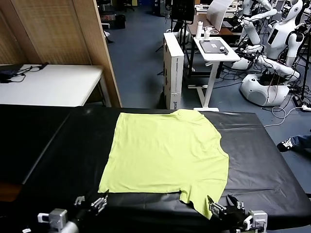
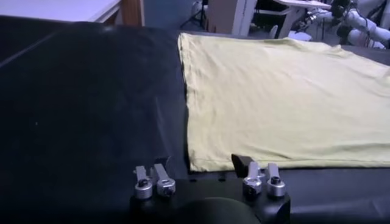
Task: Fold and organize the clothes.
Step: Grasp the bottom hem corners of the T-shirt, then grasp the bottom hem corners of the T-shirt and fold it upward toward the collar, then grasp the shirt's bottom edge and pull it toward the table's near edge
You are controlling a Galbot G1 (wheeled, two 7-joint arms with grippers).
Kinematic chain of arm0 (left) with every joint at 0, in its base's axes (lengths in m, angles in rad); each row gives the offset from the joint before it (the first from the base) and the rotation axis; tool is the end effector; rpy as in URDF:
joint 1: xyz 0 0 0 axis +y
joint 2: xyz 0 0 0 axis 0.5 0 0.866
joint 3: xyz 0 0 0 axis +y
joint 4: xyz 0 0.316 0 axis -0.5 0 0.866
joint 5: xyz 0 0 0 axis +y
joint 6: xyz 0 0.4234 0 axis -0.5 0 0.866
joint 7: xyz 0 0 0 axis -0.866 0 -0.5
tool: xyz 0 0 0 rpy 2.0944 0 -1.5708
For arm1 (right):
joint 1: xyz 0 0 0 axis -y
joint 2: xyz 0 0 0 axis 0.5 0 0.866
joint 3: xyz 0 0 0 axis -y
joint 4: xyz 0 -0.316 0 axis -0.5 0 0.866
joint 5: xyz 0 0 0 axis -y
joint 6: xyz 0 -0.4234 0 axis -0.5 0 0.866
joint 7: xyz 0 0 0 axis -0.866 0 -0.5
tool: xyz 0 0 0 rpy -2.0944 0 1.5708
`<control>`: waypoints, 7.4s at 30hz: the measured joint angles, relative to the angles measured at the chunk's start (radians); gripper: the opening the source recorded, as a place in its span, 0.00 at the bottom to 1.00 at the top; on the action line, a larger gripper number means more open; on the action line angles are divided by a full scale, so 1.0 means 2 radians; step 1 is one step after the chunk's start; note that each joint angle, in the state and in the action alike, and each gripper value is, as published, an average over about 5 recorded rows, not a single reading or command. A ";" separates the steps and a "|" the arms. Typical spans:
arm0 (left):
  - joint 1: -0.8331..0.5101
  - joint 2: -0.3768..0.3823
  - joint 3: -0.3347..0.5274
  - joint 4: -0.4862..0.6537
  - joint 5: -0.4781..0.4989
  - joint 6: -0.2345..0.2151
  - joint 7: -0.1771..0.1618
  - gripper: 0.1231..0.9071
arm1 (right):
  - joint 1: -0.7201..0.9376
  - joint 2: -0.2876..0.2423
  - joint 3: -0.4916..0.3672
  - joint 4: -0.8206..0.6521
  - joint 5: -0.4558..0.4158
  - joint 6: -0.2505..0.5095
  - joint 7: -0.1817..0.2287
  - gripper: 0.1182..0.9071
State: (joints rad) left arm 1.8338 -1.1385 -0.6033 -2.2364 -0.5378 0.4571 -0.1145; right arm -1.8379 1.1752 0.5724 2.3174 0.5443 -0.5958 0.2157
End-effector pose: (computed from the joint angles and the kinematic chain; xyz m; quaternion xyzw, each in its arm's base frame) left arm 0.2073 0.0469 -0.2621 -0.0570 -0.9504 0.0385 0.3035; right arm 0.2038 -0.0250 -0.2350 0.0375 -0.9383 -0.0375 0.3417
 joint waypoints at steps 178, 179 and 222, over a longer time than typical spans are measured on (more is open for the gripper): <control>-0.040 0.062 -0.002 0.015 0.024 0.021 -0.033 0.03 | 0.088 -0.211 0.026 -0.012 0.156 -0.070 0.026 0.03; -0.033 0.063 -0.006 0.013 0.024 0.020 -0.032 0.03 | 0.085 -0.212 0.025 -0.009 0.156 -0.070 0.027 0.03; -0.045 0.034 -0.048 -0.009 0.000 0.028 -0.060 0.99 | 0.107 -0.194 0.044 -0.004 0.171 -0.022 -0.013 1.00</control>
State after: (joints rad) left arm 1.7443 -1.0714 -0.7002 -2.2544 -0.5376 0.5133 -0.2342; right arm -1.6239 0.7874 0.6597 2.3102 0.8857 -0.6398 0.1897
